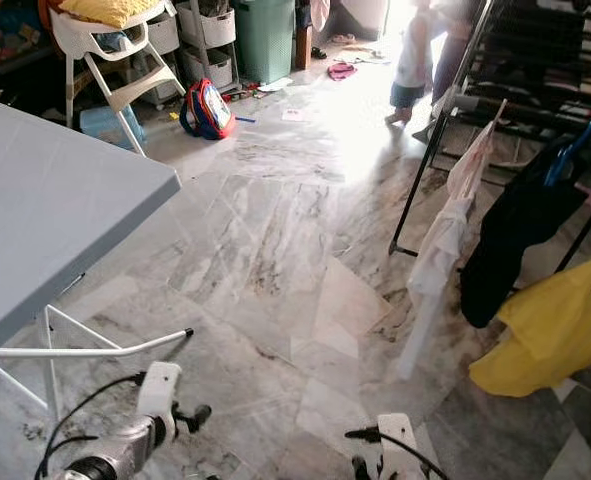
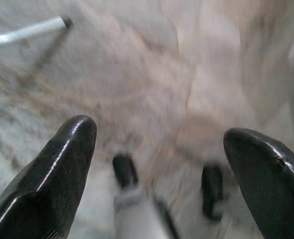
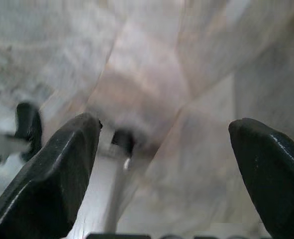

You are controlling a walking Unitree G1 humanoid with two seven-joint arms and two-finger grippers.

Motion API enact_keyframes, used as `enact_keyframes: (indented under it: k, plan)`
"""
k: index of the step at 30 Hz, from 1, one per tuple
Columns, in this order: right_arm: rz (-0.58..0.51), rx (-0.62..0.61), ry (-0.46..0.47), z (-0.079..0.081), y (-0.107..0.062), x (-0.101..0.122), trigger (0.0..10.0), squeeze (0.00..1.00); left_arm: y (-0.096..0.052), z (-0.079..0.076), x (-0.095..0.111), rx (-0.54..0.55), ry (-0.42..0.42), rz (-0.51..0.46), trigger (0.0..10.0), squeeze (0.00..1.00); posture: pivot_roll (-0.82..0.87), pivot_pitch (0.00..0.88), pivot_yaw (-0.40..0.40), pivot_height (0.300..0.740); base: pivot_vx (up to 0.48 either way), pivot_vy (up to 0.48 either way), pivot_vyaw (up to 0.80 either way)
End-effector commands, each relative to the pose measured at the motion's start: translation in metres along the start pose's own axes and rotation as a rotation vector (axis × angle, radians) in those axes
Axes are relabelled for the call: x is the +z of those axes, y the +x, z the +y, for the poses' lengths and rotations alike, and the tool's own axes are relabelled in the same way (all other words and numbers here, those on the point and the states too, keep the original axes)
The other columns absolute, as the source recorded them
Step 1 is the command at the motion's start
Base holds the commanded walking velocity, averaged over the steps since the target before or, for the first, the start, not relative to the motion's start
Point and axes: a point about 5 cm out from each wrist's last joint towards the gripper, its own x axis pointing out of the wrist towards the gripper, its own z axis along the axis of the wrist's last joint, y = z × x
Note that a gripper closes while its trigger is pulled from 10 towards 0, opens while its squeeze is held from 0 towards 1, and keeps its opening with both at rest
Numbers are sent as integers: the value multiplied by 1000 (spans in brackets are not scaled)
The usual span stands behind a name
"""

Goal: Hang hanger

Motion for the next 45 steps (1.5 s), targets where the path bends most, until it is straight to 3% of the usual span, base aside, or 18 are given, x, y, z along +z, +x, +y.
enact_keyframes:
  k: [1, 4, 6, 8, 11, 19, 21, 30, 33, 37, 41, 42, 45]
  plan:
    - [-46, 4, -58, 2, 2, 17, 10000, 0, -1, 10, 27, 20, -14, -97, 10000, 0, -25, 2, -44, 740, 0, 0, 0]
    - [-56, 23, -87, 4, 3, 27, 10000, 0, -2, 18, 38, 41, -9, -124, 10000, 0, -5, 31, -42, 740, 0, 0, 0]
    - [-55, 31, -200, 1, 4, 38, 10000, 0, -4, 24, 40, 56, -32, -134, 10000, 0, -9, 39, -29, 740, 0, 0, 0]
    - [-55, 28, -216, 1, 4, 39, 10000, 0, -4, 25, 39, 53, -36, -133, 10000, 0, -9, 39, -29, 740, 0, 0, 0]
    - [-150, -32, -66, -9, 3, 60, 10000, 0, -3, 20, 43, 10, -32, -155, 10000, 0, -27, 22, -11, 740, 0, 0, 0]
    - [-328, -49, -43, -16, -2, 95, 10000, 0, -6, 13, 71, -106, 44, -275, 10000, 0, -43, 12, -8, 740, 0, 0, 0]
    - [-440, -63, 8, -23, -7, 114, 10000, 0, -12, 19, 87, -151, 23, -383, 10000, 0, -51, 1, 1, 740, 0, 0, 0]
    - [-617, -64, 63, -18, -18, 127, 10000, 0, -23, 24, 96, -115, 118, -566, 10000, 0, -54, 0, 10, 740, 0, 0, 0]
    - [-745, -73, 44, -13, -33, 136, 10000, 0, -33, 21, 101, -92, 150, -707, 10000, 0, -51, 0, 18, 740, 0, 0, 0]
    - [-849, -53, -15, -9, -48, 144, 10000, 0, -39, 18, 102, -77, 153, -773, 10000, 0, -50, 0, 25, 740, 0, 0, 0]
    - [-970, -79, -13, -10, -71, 161, 10000, 0, -51, 6, 109, -89, 148, -877, 10000, 0, -52, 0, 28, 740, 0, 0, 0]
    - [-1025, -97, -3, -11, -85, 169, 10000, 0, -57, 1, 115, -87, 163, -912, 10000, 0, -49, 0, 31, 740, 0, 0, 0]
    - [-1066, -109, 26, -12, -99, 176, 10000, 0, -66, -3, 126, -80, 179, -932, 10000, 0, -53, 13, 31, 740, 0, 0, 0]
